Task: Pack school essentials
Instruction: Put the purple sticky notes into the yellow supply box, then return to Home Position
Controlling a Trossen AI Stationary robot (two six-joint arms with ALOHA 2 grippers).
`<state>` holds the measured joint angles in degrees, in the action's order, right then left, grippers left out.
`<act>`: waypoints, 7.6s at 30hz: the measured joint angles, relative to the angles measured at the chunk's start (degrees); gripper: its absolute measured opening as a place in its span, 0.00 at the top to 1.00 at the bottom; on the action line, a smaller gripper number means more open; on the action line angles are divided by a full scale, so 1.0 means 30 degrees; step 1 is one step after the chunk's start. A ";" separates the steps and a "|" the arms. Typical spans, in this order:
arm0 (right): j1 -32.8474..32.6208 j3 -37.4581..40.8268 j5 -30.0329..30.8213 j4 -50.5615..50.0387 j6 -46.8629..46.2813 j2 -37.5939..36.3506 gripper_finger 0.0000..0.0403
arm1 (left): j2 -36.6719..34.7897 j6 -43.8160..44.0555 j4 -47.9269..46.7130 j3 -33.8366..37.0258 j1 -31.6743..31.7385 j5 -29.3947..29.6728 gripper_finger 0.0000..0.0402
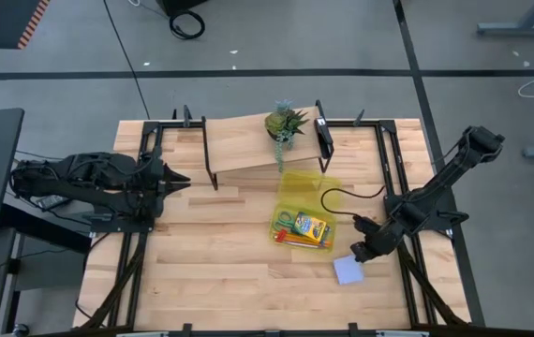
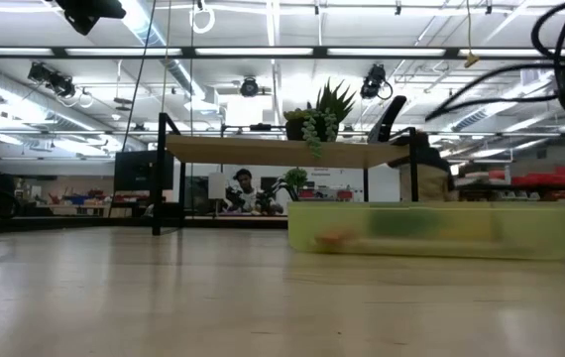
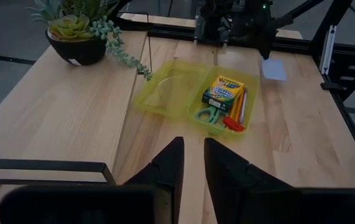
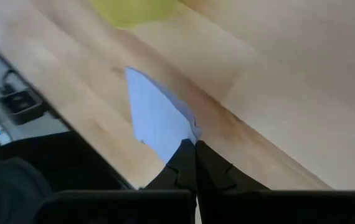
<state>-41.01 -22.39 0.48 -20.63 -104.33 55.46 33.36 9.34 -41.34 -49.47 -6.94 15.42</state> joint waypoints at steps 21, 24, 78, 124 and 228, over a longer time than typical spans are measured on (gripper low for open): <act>0.4044 -0.0888 0.3485 -0.0084 0.1089 -0.1265 0.99 | 0.0000 -0.0036 0.0229 0.0000 0.0003 0.0000 0.81; 0.5469 -0.0888 0.3464 0.0018 0.0836 -0.1258 0.99 | 0.0000 -0.0036 0.0282 0.0000 0.0002 0.0000 0.81; 1.2569 -0.0881 0.2480 0.1050 0.9726 -0.5115 0.72 | -0.3383 0.0678 0.0636 0.0738 0.0006 0.0459 0.88; 1.5016 -0.4888 0.4047 -0.0530 2.9658 -1.1182 0.99 | -0.6028 0.0425 0.9537 0.6338 0.0006 0.1398 1.00; 1.5045 0.6652 0.4105 0.5730 2.9272 -1.3862 0.95 | -0.9122 0.5821 1.5349 1.6356 0.2680 -0.0503 0.93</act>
<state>4.12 -2.44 12.80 -3.44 -16.51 13.87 6.00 26.81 4.71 -0.40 1.10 13.91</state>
